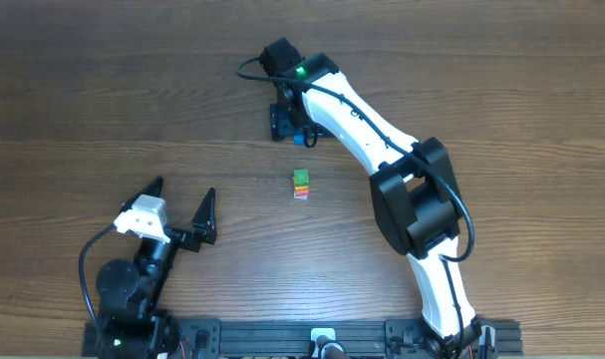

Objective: Stack Cubes

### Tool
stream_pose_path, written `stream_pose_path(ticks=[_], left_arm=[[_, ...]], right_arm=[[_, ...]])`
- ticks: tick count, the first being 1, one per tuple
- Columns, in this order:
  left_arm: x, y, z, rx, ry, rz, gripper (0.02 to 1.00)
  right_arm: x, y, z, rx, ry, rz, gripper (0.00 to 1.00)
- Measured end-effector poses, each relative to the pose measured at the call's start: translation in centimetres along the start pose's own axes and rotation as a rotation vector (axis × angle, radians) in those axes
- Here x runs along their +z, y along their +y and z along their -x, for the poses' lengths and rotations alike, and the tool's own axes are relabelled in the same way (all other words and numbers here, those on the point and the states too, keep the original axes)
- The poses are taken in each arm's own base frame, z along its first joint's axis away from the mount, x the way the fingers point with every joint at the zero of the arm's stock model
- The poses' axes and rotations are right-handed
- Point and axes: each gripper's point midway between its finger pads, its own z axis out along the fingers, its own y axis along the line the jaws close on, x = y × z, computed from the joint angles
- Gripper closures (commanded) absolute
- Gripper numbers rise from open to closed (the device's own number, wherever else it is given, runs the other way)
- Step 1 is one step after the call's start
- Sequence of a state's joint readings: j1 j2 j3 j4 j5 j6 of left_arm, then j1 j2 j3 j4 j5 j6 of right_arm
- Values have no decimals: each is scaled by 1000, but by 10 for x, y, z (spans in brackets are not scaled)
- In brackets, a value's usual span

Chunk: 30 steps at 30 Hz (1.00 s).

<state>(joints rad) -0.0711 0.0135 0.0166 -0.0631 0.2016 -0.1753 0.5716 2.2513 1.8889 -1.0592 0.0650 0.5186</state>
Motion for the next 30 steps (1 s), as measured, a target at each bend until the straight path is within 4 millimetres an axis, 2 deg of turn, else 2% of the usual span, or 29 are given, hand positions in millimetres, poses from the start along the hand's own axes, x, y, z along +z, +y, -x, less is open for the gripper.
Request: stream_pose_path(ticks=[10, 17, 23, 27, 30], left_arm=[[0, 0, 0, 0, 0, 0, 20], [0, 0, 0, 0, 0, 0, 20], [0, 0, 0, 0, 0, 0, 20], [0, 0, 0, 0, 0, 0, 20], [0, 0, 0, 0, 0, 0, 20]], right_arm=[[26, 2, -2, 72, 26, -9, 159], [27, 1, -3, 114, 28, -16, 310], [27, 1, -3, 141, 30, -17, 367], [28, 0, -4, 152, 32, -19, 457], [30, 0, -5, 159, 37, -23, 564]])
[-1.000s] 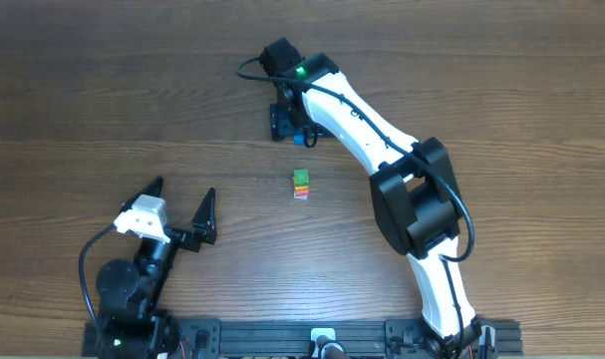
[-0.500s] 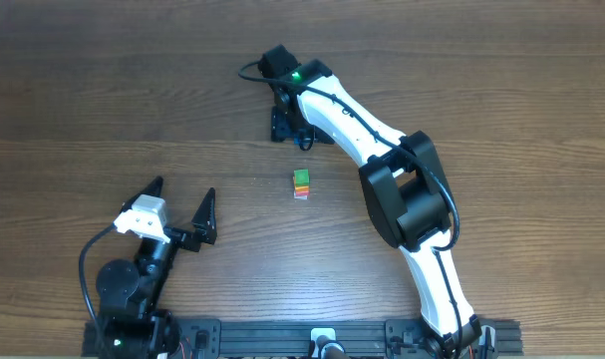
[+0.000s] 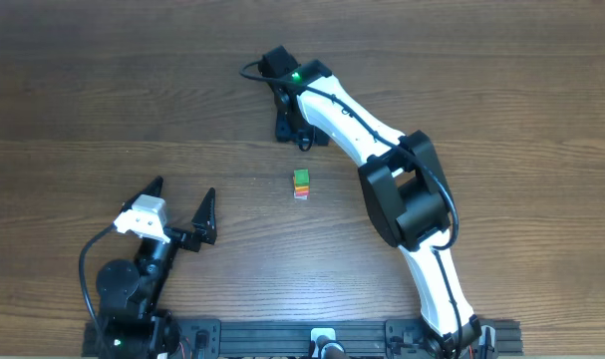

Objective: Stack Cubes

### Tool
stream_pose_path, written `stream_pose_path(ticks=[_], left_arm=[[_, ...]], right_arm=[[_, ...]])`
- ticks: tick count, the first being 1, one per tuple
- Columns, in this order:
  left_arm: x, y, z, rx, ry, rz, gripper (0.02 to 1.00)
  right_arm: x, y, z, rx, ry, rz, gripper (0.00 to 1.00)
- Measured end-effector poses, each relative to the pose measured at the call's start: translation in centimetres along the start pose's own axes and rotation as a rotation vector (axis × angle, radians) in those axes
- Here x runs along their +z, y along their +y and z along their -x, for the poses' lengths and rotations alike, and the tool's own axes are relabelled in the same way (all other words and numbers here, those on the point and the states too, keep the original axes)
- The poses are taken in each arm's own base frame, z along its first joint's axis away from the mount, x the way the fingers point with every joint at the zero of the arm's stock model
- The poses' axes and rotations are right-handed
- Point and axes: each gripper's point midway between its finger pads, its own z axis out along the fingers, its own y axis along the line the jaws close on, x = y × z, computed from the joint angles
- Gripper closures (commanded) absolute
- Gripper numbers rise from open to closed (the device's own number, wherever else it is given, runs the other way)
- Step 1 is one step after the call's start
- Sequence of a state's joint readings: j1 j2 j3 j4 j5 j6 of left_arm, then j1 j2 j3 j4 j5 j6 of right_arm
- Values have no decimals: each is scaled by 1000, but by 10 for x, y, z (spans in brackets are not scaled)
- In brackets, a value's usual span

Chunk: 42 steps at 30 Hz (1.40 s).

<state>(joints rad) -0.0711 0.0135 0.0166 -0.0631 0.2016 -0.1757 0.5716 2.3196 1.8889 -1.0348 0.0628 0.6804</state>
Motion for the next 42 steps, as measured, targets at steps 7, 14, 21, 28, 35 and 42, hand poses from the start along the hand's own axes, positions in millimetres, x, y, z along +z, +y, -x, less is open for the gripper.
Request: stream_pose_path(ticks=[7, 14, 21, 28, 35, 42], left_arm=[[0, 0, 0, 0, 0, 0, 20], [0, 0, 0, 0, 0, 0, 20], [0, 0, 0, 0, 0, 0, 20], [0, 0, 0, 0, 0, 0, 20], [0, 0, 0, 0, 0, 0, 20], [0, 0, 0, 0, 0, 0, 20]], right_arm=[[4, 0, -1, 0, 6, -5, 748], [4, 3, -1, -6, -1, 2, 831], [4, 4, -1, -6, -1, 2, 989], [2, 0, -6, -14, 20, -15, 989], [-14, -4, -5, -40, 14, -27, 989], [-98, -11, -1, -64, -91, 23, 989]])
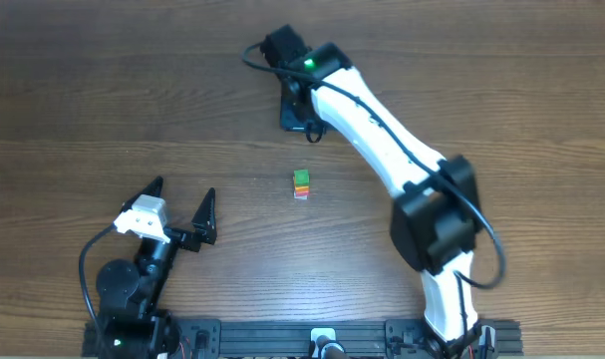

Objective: Stack Cubes

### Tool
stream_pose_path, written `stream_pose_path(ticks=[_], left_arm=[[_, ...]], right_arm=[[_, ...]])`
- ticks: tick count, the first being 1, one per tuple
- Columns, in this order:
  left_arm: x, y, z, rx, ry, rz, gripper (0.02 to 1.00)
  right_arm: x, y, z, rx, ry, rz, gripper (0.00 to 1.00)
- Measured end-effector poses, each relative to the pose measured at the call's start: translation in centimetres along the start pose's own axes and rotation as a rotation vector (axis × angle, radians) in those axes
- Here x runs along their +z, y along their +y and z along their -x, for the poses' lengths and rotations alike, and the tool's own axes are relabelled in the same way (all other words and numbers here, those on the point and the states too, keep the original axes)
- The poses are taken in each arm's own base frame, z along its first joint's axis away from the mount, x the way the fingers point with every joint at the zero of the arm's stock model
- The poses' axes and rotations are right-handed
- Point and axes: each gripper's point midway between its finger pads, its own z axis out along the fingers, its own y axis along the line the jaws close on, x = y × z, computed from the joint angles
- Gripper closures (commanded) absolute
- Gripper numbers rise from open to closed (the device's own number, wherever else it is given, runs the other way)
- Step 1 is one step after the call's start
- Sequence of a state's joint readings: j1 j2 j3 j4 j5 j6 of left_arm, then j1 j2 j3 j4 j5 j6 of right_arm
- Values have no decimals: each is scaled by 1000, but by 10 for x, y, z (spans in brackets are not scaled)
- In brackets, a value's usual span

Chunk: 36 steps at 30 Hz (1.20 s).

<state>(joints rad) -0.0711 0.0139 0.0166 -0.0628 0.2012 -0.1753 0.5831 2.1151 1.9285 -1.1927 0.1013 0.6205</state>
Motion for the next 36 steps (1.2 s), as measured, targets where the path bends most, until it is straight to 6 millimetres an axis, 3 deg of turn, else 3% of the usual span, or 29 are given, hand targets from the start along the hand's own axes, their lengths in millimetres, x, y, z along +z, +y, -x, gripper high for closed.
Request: stream_pose_path(ticks=[5, 8, 20, 36], left_arm=[[0, 0, 0, 0, 0, 0, 23], [0, 0, 0, 0, 0, 0, 20], [0, 0, 0, 0, 0, 0, 20], [0, 0, 0, 0, 0, 0, 20]], right_arm=[[-67, -6, -16, -37, -54, 16, 991], [-81, -5, -32, -69, -41, 9, 989], [-45, -2, -87, -122, 110, -44, 991], [-43, 15, -103, -144, 143, 1, 989]])
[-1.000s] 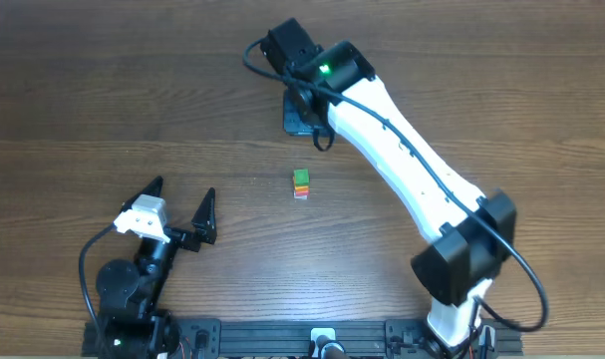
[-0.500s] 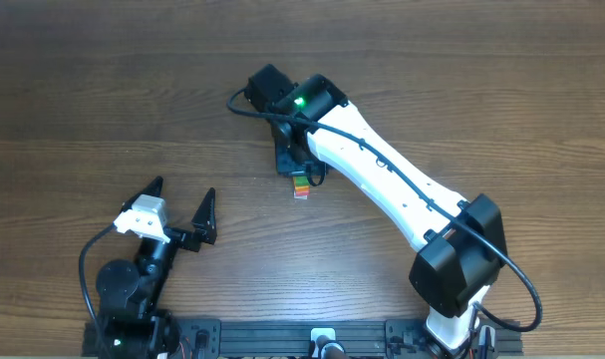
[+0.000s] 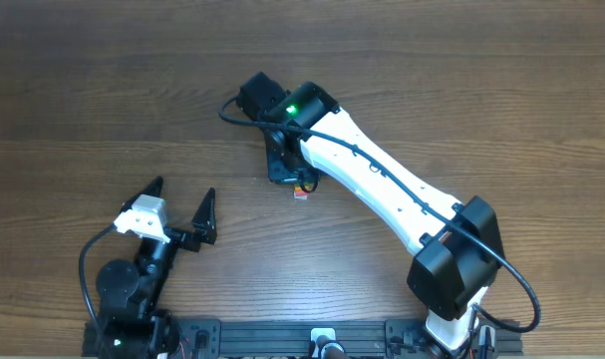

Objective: Stack Cubes

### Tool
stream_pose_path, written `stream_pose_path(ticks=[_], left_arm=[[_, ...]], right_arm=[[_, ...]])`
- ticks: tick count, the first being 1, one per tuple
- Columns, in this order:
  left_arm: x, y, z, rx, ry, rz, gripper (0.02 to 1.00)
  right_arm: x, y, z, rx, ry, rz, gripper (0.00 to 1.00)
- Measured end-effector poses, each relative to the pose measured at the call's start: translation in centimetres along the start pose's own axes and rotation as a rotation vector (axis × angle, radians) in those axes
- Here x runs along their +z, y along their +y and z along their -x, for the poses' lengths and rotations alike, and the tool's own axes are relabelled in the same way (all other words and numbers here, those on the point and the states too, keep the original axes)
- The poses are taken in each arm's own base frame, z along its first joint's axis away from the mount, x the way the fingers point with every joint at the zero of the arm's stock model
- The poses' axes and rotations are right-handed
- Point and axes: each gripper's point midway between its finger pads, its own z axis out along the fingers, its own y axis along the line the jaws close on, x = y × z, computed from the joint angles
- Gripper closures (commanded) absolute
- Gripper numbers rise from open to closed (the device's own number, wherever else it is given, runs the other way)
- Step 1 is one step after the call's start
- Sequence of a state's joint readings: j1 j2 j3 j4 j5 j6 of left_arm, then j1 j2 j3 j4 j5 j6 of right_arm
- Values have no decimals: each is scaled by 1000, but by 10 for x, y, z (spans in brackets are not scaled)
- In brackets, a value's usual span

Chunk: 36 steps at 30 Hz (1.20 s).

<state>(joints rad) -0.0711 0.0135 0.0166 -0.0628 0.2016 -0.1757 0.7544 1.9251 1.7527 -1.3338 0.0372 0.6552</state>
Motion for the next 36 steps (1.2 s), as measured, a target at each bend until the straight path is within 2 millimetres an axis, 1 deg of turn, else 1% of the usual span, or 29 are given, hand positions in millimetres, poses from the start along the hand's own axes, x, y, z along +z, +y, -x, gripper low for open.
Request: stream_pose_path(ticks=[5, 11, 36], left_arm=[[0, 0, 0, 0, 0, 0, 20], [0, 0, 0, 0, 0, 0, 20], [0, 0, 0, 0, 0, 0, 20]], right_arm=[[14, -1, -4, -1, 12, -2, 991], [15, 4, 2, 1, -12, 16, 989], [18, 1, 5, 8, -16, 13, 989]])
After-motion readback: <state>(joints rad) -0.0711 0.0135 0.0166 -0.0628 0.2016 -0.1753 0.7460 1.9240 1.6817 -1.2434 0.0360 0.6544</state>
